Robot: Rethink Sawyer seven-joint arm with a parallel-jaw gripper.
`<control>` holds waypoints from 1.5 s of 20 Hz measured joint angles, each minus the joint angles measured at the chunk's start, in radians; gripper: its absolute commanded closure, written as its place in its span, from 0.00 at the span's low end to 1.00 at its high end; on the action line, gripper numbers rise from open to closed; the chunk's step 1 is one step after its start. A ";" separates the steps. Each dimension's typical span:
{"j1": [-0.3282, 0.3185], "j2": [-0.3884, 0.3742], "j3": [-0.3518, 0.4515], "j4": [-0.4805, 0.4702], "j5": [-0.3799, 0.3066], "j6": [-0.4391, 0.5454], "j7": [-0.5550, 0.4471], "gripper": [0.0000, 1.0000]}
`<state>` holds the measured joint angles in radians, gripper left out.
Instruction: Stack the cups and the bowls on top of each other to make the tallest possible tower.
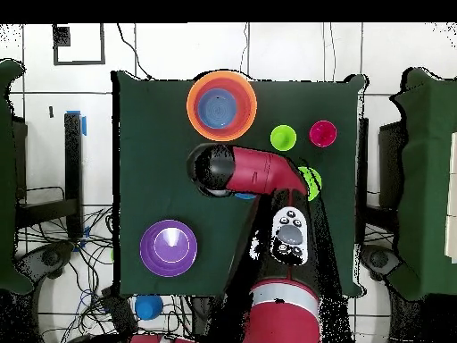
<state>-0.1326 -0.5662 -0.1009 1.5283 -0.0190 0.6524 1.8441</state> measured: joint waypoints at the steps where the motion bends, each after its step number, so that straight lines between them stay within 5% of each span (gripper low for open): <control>1: 0.000 0.000 0.000 0.020 0.000 -0.023 0.000 1.00; 14: 0.000 0.044 0.000 0.189 0.001 -0.315 0.000 1.00; 15: 0.000 0.055 -0.001 0.203 0.001 -0.335 0.000 0.00; 30: 0.059 0.007 -0.031 0.254 0.038 -0.315 0.016 0.00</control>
<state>-0.0733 -0.5589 -0.1315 1.7819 0.0189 0.3370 1.8603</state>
